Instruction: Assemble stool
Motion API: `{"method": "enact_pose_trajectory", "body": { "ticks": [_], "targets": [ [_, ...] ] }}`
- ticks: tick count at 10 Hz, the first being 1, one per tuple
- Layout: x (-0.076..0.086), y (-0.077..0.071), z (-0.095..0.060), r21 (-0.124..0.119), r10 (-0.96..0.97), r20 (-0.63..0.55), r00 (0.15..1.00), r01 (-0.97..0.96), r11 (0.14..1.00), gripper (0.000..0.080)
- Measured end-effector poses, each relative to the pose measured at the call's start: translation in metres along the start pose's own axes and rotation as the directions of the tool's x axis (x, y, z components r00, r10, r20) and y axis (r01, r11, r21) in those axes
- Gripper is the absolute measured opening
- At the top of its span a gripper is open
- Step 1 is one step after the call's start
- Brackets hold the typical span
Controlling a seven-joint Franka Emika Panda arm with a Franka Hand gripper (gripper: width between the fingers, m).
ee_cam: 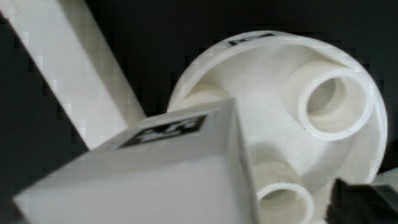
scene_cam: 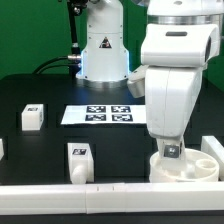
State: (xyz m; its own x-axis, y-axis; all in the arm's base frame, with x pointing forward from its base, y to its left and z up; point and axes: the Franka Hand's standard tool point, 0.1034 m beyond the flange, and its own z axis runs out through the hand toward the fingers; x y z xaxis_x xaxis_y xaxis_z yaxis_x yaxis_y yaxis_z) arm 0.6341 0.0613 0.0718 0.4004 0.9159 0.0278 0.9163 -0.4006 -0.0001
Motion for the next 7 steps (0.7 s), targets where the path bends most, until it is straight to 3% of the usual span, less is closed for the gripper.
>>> {"method": "enact_pose_trajectory", "body": {
  "ticks": [1, 2, 5, 7],
  "targets": [
    [0.0002, -0.0002, 0.0001, 0.001, 0.057, -0.001, 0.998, -0.057, 0.998, 0.0448],
    [0.0, 0.0003, -0.0006, 0.001, 0.168, -0.003, 0.986, -0.168, 0.986, 0.0333],
    [-0.0002, 0.0043, -0.0004, -0.008, 0.44, -0.037, 0.897, -0.44, 0.898, 0.0333],
    [-0.0002, 0.0058, 0.0008, 0.017, 0.635, -0.068, 0.77, -0.635, 0.772, 0.0333]
  ]
}}
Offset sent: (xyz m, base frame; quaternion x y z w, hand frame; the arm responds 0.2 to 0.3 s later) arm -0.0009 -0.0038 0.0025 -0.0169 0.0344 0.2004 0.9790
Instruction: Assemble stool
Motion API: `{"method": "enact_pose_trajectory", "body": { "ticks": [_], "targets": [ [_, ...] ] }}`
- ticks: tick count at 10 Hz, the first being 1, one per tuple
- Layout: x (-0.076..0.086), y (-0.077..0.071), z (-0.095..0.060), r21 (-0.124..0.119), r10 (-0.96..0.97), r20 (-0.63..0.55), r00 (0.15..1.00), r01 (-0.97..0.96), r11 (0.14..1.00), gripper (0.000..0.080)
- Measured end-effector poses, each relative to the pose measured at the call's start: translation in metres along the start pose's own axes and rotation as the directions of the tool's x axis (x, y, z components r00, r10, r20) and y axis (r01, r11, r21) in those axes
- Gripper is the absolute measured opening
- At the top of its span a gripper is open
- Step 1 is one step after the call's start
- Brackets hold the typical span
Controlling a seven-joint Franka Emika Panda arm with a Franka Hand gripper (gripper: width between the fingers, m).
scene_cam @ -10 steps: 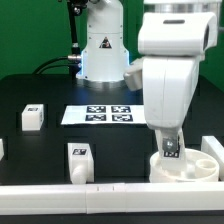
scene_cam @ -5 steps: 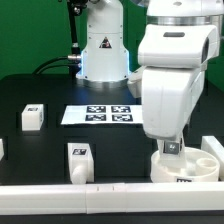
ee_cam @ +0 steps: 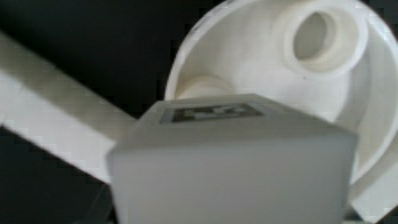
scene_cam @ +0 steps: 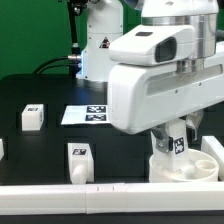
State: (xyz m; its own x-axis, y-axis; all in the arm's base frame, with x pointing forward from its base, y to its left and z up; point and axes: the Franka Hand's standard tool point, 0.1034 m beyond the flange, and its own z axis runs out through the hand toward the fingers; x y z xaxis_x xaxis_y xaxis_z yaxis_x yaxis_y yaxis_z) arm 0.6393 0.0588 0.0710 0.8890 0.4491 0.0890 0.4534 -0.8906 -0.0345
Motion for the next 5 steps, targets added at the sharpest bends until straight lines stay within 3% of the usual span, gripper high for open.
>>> {"method": "enact_pose_trajectory", "body": {
  "ticks": [2, 3, 5],
  "targets": [
    [0.0063, -0.0051, 0.0014, 0.019, 0.337, -0.045, 0.94, -0.337, 0.941, 0.0333],
    [0.0078, -0.0086, 0.0023, 0.046, 0.49, -0.04, 0.871, -0.488, 0.872, 0.0333],
    [0.0083, -0.0098, 0.0024, 0.062, 0.578, -0.034, 0.815, -0.576, 0.815, 0.0334]
  ]
}}
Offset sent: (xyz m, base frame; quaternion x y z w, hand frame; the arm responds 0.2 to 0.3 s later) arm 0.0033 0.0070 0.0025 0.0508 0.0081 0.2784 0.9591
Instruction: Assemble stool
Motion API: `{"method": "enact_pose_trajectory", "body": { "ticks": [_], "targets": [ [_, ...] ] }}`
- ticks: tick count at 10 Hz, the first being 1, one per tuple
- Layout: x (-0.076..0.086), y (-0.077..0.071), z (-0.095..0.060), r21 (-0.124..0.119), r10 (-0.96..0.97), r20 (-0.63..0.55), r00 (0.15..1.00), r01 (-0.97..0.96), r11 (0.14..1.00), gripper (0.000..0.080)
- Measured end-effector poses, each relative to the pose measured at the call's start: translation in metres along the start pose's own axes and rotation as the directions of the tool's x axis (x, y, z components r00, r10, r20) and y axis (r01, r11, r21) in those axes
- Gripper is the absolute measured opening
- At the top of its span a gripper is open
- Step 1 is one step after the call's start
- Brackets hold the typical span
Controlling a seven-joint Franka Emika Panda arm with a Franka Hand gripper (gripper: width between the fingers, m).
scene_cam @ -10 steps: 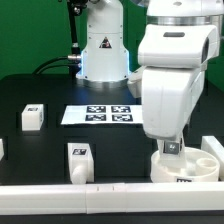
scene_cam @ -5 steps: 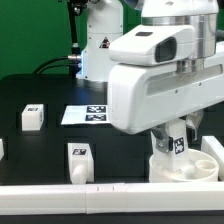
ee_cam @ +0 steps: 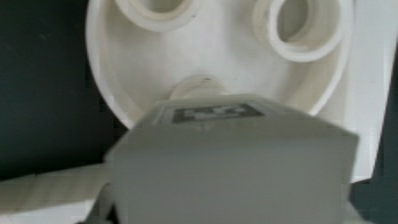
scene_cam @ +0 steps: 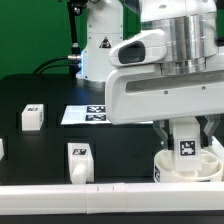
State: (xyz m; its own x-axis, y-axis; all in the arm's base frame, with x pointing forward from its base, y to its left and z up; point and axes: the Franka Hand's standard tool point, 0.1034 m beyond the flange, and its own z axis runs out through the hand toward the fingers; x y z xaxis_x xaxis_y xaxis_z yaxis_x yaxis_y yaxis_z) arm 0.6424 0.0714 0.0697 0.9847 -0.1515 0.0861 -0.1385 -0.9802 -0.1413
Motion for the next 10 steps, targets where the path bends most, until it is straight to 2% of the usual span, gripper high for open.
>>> {"method": "enact_pose_trajectory", "body": {
  "ticks": [1, 2, 3, 4, 5, 6, 7, 8, 9, 10],
  "targets": [
    [0.0, -0.001, 0.0, 0.003, 0.079, 0.001, 0.997, -0.079, 0.997, 0.0334],
    [0.0, -0.005, 0.001, 0.014, 0.237, 0.0, 0.971, -0.237, 0.971, 0.0334],
    [0.001, -0.014, 0.003, 0.029, 0.402, -0.014, 0.915, -0.402, 0.915, 0.0334],
    [0.001, -0.021, 0.005, 0.039, 0.546, -0.025, 0.837, -0.545, 0.837, 0.0334],
    [0.001, -0.019, 0.006, 0.048, 0.678, -0.033, 0.734, -0.677, 0.735, 0.0335],
    [-0.001, -0.018, 0.005, 0.067, 0.784, -0.04, 0.619, -0.782, 0.62, 0.0335],
    [-0.003, -0.017, 0.005, 0.089, 0.807, -0.043, 0.59, -0.802, 0.591, 0.0335],
    [-0.004, -0.018, 0.005, 0.086, 0.806, -0.039, 0.59, -0.802, 0.591, 0.0337],
    [-0.005, -0.019, 0.005, 0.07, 0.75, -0.037, 0.66, -0.747, 0.661, 0.0337],
    [-0.007, -0.022, 0.002, 0.046, 0.682, -0.016, 0.731, -0.681, 0.731, 0.0515]
  ]
}}
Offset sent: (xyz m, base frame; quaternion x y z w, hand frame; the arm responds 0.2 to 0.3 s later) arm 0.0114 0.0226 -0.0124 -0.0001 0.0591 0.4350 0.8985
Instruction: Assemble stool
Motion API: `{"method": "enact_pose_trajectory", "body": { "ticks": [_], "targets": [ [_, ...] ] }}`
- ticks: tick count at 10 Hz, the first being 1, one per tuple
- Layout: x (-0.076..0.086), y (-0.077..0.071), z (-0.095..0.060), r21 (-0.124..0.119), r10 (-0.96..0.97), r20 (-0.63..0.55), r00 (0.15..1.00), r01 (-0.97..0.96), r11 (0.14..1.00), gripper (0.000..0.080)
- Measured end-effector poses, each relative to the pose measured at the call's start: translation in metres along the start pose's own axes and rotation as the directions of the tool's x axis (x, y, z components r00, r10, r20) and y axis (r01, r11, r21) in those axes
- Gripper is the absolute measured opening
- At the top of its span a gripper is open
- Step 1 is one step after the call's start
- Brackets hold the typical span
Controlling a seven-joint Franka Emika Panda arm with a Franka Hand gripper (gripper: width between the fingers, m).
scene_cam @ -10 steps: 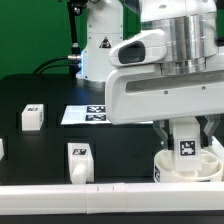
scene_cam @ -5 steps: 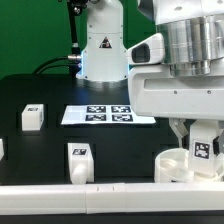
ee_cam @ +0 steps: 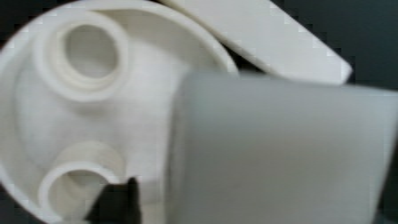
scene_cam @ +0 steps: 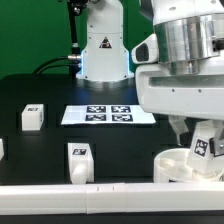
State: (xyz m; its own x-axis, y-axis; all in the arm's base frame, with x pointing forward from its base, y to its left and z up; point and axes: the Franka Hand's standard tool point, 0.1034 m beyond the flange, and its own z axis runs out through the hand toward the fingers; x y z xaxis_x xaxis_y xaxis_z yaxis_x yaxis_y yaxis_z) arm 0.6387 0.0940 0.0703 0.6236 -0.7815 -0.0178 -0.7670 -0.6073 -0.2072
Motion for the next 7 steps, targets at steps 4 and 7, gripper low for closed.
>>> {"method": "enact_pose_trajectory", "body": {
  "ticks": [4, 7],
  "targets": [
    [-0.005, -0.019, -0.024, 0.006, -0.526, 0.079, 0.847, 0.527, 0.85, 0.064],
    [-0.003, -0.018, -0.022, 0.019, -0.677, 0.072, 0.732, 0.678, 0.735, 0.0649]
  ]
}}
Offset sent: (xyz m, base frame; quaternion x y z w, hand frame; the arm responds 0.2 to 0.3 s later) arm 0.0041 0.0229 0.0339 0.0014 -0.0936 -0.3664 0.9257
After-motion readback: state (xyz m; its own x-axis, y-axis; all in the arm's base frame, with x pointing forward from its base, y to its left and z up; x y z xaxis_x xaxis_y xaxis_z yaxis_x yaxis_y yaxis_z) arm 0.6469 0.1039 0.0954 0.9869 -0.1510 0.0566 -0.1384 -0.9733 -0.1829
